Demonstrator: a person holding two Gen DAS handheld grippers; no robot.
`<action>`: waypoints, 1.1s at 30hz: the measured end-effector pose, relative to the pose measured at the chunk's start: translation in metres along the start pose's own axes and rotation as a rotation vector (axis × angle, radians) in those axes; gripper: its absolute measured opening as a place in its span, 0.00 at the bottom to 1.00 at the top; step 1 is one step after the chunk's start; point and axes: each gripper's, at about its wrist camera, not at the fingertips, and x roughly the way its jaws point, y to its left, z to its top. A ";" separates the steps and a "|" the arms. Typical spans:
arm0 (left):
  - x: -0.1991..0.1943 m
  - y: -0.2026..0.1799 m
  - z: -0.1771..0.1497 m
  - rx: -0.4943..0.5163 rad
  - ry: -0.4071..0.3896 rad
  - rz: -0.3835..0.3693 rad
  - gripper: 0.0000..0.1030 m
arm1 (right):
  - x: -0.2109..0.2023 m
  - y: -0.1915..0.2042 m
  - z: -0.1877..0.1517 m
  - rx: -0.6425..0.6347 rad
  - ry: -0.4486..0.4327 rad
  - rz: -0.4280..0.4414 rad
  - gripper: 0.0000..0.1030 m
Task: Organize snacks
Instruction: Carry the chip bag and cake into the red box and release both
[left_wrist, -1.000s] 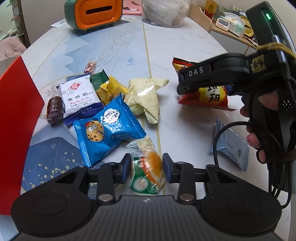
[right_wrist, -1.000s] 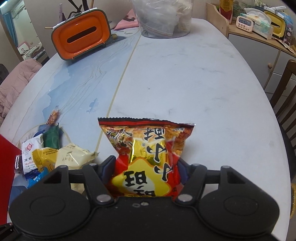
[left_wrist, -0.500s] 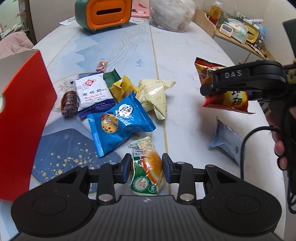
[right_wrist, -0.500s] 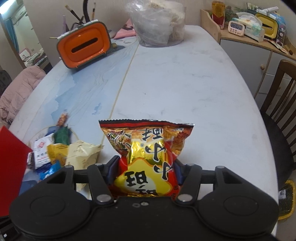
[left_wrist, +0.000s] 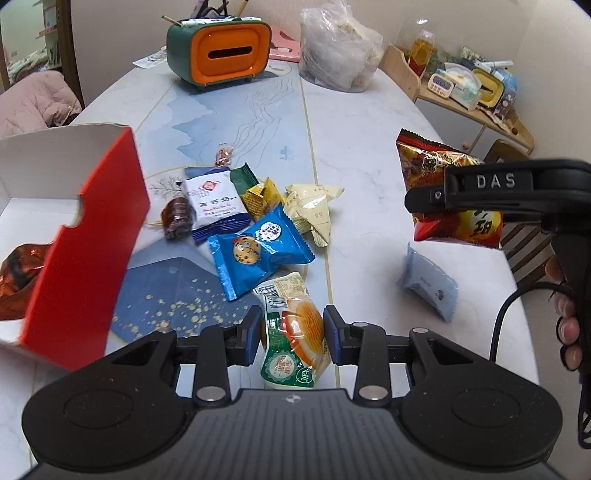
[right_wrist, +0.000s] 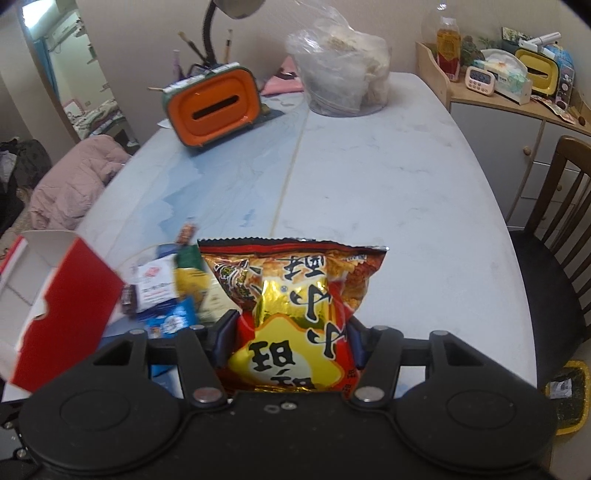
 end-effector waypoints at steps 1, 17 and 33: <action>-0.006 0.002 0.000 -0.002 -0.003 -0.003 0.34 | -0.005 0.004 -0.001 -0.005 -0.003 0.002 0.55; -0.078 0.069 0.002 -0.029 -0.089 0.033 0.34 | -0.065 0.087 -0.016 -0.102 -0.034 0.075 0.55; -0.118 0.177 0.021 -0.082 -0.155 0.098 0.34 | -0.062 0.190 -0.024 -0.178 -0.027 0.117 0.55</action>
